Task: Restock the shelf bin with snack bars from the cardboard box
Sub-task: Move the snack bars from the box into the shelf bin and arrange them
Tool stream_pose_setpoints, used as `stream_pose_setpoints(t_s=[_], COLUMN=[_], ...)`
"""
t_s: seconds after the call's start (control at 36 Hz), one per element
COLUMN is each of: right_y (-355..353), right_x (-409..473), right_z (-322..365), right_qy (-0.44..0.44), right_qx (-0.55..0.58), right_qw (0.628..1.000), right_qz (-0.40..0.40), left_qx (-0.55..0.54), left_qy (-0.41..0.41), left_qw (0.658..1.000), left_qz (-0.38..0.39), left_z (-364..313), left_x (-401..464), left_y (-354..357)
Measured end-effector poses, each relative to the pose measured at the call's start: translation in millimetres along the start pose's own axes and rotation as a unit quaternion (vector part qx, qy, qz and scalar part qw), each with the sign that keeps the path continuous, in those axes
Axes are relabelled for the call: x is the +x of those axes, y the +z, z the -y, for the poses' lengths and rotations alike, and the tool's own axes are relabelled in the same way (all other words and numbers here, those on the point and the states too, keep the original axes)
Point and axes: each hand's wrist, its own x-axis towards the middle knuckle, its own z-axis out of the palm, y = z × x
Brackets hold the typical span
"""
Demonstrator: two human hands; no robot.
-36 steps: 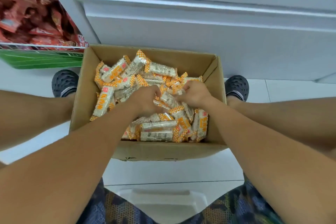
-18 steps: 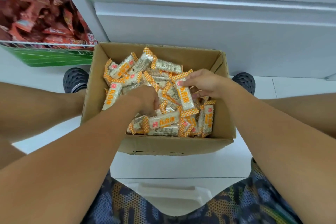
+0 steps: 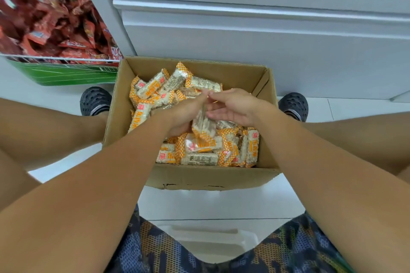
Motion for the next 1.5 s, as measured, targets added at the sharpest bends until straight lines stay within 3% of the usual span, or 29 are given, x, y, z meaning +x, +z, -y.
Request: stream_pose_setpoints(t_s=[0.08,0.25,0.42,0.44,0.5,0.56,0.61,0.69,0.78,0.86,0.94,1.06,1.14,1.22,1.31,1.39,1.5], right_y=[4.3,3.5,7.9,8.6,8.5,6.2,5.8,7.4,8.1,-0.1,-19.0,-26.8,-9.2,11.1,23.4,25.5,27.9], right_x=[-1.0,0.9,2.0,2.0,0.9,-1.4,-2.4,-1.1,-3.3,-4.2,-3.9,-7.8,-8.4,-10.7,-16.3,-21.2,-26.9], right_z=[-6.7,-25.6,-26.3,-25.7,-26.4,-29.8,-37.2,-47.5,-46.6,-40.0,-24.7,-3.2,1.5,-0.5,-2.0,-0.7,-1.2], right_qy=[0.013,0.07,0.044,0.039,0.007,-0.036,-0.051,-0.075,-0.085,-0.065,-0.05,-0.1,-0.178,-0.252,-0.255,-0.201,-0.16], right_qx=[-0.024,0.075,0.14,0.105,-0.07,-0.319,-0.49,-0.623,-0.655,-0.617,-0.512,-0.397,-0.332,-0.325,-0.241,-0.184,-0.177], right_qw=[0.999,0.995,0.989,0.992,0.993,0.945,0.87,0.776,0.749,0.782,0.856,0.906,0.918,0.899,0.929,0.96,0.971], right_qz=[-0.024,-0.019,-0.033,-0.049,-0.094,-0.069,0.026,0.06,0.053,0.049,-0.045,-0.108,-0.126,-0.151,-0.121,-0.062,0.007], left_qx=[-0.015,-0.007,-0.053,-0.068,-0.097,-0.12,-0.133,-0.113,-0.091,-0.082,-0.098,-0.149,-0.23,-0.261,-0.298,-0.334,-0.38], left_qy=[-0.019,-0.016,-0.032,-0.025,-0.013,-0.006,0.004,0.024,0.036,0.035,0.04,0.033,0.028,0.056,0.075,0.1,0.118], left_qw=[1.0,1.0,0.996,0.994,0.988,0.981,0.974,0.972,0.974,0.974,0.971,0.966,0.955,0.944,0.93,0.916,0.897], left_qz=[0.004,-0.009,-0.062,-0.079,-0.122,-0.149,-0.181,-0.203,-0.206,-0.208,-0.214,-0.211,-0.184,-0.195,-0.201,-0.197,-0.194], left_z=[3.8,18.1,18.5,15.2,14.4,14.3,9.6,6.0,3.2,3.6,4.4,1.3,-4.7,-13.8,-17.8,-20.2,-24.1], left_x=[-1.8,1.5,-2.2,-4.3,-2.5,3.8,-1.0,-3.7,-7.3,-9.6,-9.8,-10.5,-9.7,-9.3,-6.1,-6.0,-5.4], left_y=[1.1,-5.3,-10.2,-9.6,-12.9,-19.3,-19.1,-17.4,-15.1,-15.7,-18.4,-18.7,-15.9,-12.3,-12.5,-16.6,-20.2])
